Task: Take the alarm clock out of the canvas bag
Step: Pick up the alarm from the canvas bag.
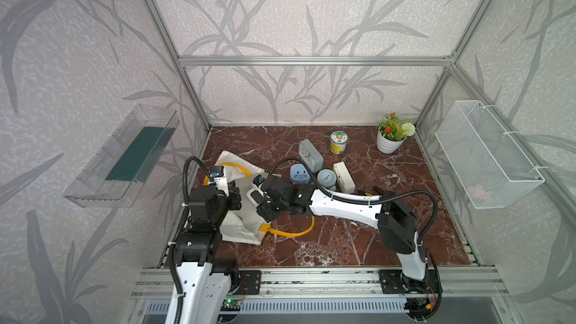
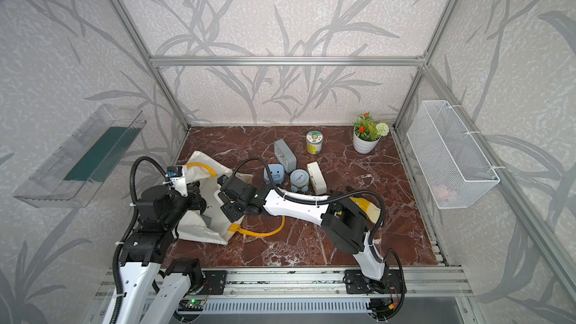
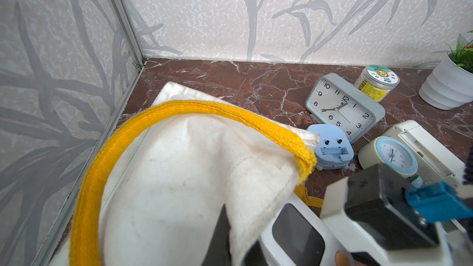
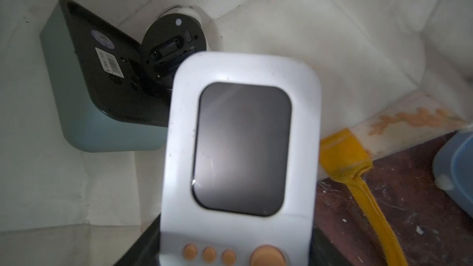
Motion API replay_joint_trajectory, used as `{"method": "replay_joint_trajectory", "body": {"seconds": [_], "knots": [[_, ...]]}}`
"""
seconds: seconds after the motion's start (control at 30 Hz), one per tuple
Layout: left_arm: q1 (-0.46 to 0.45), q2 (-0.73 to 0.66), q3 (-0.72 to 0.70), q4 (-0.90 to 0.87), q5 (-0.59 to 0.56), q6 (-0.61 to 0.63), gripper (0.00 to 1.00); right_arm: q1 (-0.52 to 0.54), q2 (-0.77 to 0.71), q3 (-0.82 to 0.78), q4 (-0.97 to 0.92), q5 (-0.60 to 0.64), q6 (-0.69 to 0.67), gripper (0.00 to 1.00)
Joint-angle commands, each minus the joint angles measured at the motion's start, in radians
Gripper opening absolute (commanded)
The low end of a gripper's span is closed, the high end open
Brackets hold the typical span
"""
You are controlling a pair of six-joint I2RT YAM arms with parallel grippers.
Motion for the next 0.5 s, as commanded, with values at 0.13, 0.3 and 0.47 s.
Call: {"method": "replay_joint_trajectory", "body": {"seconds": [0.13,0.3,0.47], "knots": [[-0.003,-0.008,0.032,-0.033,-0.03,0.006,0.0,-0.015,-0.117,-0.072,0.096,-0.006,-0.044,0.42],[-0.001,-0.008,0.033,-0.038,-0.039,0.01,0.0,-0.022,-0.171,-0.139,0.141,0.029,-0.075,0.42],[-0.002,-0.005,0.031,-0.038,-0.041,0.01,0.0,-0.047,-0.245,-0.235,0.232,0.043,-0.107,0.42]]}}
